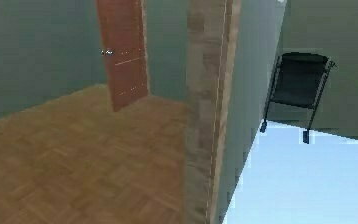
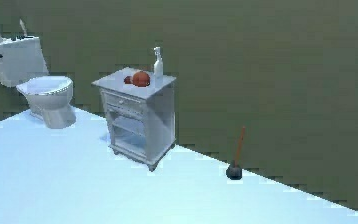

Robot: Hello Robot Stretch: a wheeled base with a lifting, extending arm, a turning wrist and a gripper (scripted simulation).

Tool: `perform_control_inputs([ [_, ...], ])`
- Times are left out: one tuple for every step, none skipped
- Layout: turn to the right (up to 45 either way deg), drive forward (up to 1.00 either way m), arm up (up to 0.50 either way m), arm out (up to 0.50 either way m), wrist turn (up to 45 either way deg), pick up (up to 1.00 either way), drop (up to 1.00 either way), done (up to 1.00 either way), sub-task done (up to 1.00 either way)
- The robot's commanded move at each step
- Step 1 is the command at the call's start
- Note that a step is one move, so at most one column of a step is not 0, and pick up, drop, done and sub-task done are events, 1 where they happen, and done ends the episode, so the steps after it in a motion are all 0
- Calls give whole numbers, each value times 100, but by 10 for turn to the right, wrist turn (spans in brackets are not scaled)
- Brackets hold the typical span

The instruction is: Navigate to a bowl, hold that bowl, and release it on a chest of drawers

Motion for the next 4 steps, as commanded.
perform_control_inputs([
  [-270, 0, 0, 0, 0, 0, 0, 0, 0],
  [0, 100, 0, 0, 0, 0, 0, 0, 0],
  [-30, 0, 0, 0, 0, 0, 0, 0, 0],
  [0, 100, 0, 0, 0, 0, 0, 0, 0],
])
